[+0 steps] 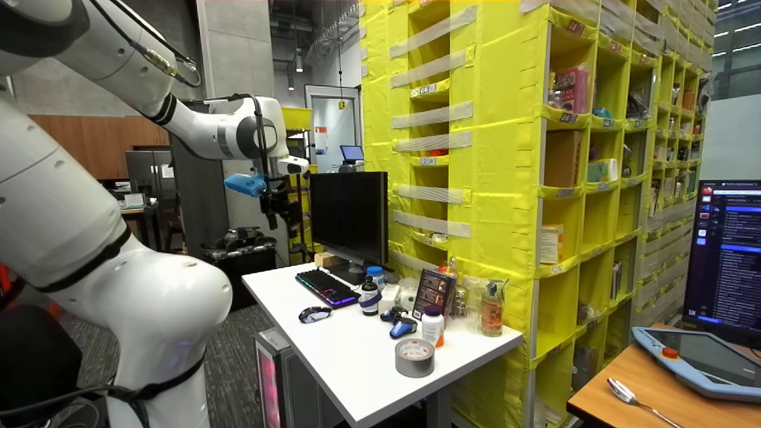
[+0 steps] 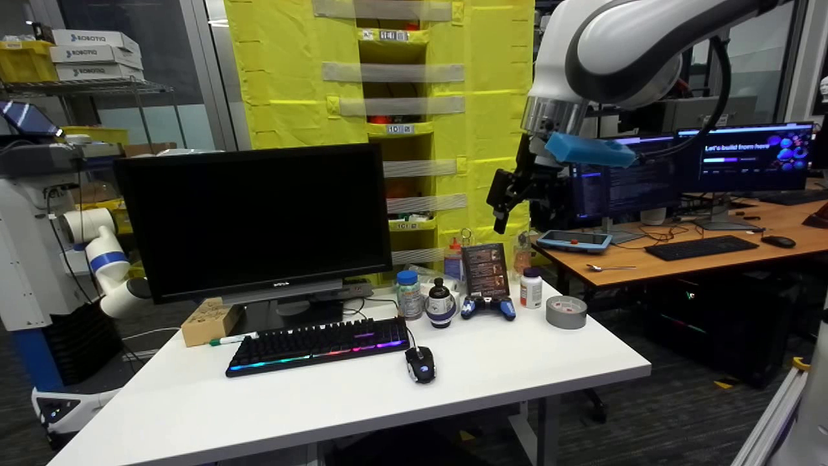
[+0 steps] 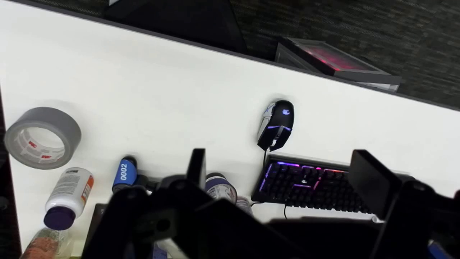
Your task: Move the mouse to the left then put the container in the masking tape.
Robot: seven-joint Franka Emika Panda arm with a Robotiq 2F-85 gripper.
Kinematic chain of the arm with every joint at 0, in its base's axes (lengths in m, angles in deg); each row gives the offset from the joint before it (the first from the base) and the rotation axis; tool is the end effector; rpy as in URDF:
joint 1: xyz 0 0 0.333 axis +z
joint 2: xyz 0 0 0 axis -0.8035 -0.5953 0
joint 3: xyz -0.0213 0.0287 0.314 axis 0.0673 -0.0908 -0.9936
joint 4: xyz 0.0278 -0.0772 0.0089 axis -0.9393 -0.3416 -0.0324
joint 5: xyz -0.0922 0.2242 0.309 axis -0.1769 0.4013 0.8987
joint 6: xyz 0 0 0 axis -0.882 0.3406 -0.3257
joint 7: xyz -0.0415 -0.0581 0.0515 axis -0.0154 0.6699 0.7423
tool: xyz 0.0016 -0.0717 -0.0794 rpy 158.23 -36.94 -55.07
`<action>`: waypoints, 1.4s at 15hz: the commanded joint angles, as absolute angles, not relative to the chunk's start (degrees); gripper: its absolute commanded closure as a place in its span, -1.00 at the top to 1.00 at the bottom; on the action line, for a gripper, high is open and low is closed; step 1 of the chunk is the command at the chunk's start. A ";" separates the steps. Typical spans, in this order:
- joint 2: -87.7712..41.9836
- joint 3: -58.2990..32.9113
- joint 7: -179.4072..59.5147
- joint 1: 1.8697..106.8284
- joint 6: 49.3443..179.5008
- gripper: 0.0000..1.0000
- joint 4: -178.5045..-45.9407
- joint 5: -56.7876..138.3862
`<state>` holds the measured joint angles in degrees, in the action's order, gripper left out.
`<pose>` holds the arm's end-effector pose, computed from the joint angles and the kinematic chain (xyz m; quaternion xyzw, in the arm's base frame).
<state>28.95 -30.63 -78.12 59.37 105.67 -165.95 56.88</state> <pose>0.3610 0.1448 0.4914 -0.9871 0.0929 -0.1085 0.0727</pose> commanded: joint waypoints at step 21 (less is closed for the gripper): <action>23.44 -34.17 -79.04 55.99 104.02 1.00 -155.22 42.36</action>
